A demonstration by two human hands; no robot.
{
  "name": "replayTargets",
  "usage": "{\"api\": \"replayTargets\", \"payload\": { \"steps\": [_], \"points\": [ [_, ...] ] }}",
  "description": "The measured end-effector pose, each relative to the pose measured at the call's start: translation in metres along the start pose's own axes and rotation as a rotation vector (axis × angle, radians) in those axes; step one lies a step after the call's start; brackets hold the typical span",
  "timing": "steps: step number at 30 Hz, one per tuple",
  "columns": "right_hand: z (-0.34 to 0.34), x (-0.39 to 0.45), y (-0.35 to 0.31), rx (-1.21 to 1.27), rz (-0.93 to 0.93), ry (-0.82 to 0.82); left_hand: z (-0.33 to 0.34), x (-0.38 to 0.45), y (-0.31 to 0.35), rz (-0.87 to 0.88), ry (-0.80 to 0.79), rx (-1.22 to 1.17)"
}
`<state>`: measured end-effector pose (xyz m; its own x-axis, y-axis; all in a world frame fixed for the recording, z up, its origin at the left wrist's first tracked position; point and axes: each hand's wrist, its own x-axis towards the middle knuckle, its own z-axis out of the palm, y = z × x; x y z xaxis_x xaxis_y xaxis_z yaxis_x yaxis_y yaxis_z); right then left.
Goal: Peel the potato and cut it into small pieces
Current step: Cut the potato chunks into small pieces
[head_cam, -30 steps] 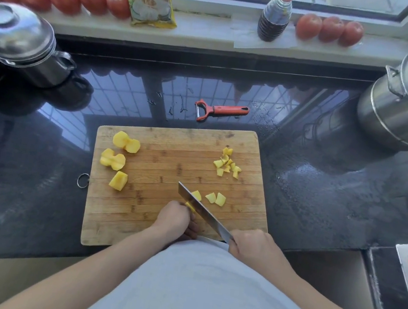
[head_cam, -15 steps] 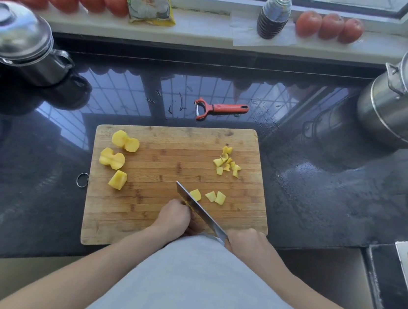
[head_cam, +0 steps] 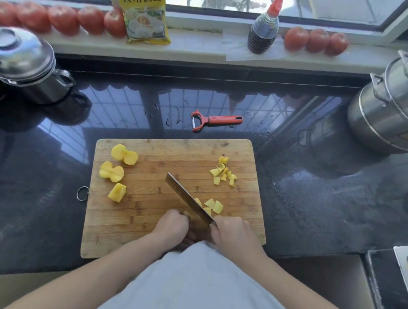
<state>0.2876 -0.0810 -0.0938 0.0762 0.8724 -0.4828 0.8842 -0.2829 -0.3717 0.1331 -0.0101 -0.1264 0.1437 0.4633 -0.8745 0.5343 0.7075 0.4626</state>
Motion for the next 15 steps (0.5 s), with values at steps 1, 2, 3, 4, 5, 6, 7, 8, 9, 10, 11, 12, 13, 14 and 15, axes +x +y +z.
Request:
{"api": "replayTargets", "payload": {
  "steps": [1, 2, 3, 4, 5, 6, 7, 8, 9, 10, 11, 12, 13, 14, 15],
  "points": [
    [-0.005, 0.000, 0.008, -0.020, -0.022, 0.030, 0.000, -0.001, 0.002, 0.007, 0.023, 0.010],
    [-0.009, 0.001, 0.017, -0.059, -0.052, 0.056, 0.000, -0.001, 0.004, 0.020, 0.057, 0.023],
    [-0.014, 0.003, 0.027, -0.096, -0.089, 0.085, -0.001, 0.001, 0.007, 0.034, 0.096, 0.045],
    [-0.018, 0.004, 0.036, -0.117, -0.124, 0.114, -0.002, 0.002, 0.010, 0.057, 0.135, 0.070],
    [-0.022, 0.005, 0.044, -0.125, -0.153, 0.144, -0.002, 0.003, 0.015, 0.069, 0.161, 0.090],
    [-0.024, 0.006, 0.052, -0.123, -0.172, 0.176, -0.003, 0.003, 0.019, 0.069, 0.177, 0.076],
    [-0.026, 0.006, 0.060, -0.114, -0.187, 0.214, -0.004, 0.004, 0.022, 0.052, 0.188, 0.046],
    [-0.028, 0.004, 0.066, -0.106, -0.199, 0.253, -0.005, 0.005, 0.025, 0.032, 0.189, 0.003],
    [-0.030, 0.002, 0.070, -0.109, -0.209, 0.289, -0.007, 0.005, 0.026, 0.018, 0.190, -0.019],
    [-0.032, 0.000, 0.074, -0.125, -0.218, 0.321, -0.008, 0.006, 0.026, 0.012, 0.186, -0.029],
    [-0.033, -0.002, 0.076, -0.147, -0.232, 0.354, -0.009, 0.008, 0.026, 0.012, 0.182, -0.044],
    [-0.034, -0.004, 0.078, -0.164, -0.253, 0.386, -0.010, 0.009, 0.026, 0.018, 0.173, -0.079],
    [-0.035, -0.005, 0.080, -0.181, -0.286, 0.416, -0.011, 0.009, 0.028, 0.016, 0.151, -0.139],
    [-0.035, -0.006, 0.081, -0.210, -0.317, 0.441, -0.012, 0.009, 0.030, 0.013, 0.117, -0.201],
    [-0.036, -0.007, 0.082, -0.258, -0.334, 0.464, -0.014, 0.009, 0.033, 0.006, 0.073, -0.250]
  ]
}}
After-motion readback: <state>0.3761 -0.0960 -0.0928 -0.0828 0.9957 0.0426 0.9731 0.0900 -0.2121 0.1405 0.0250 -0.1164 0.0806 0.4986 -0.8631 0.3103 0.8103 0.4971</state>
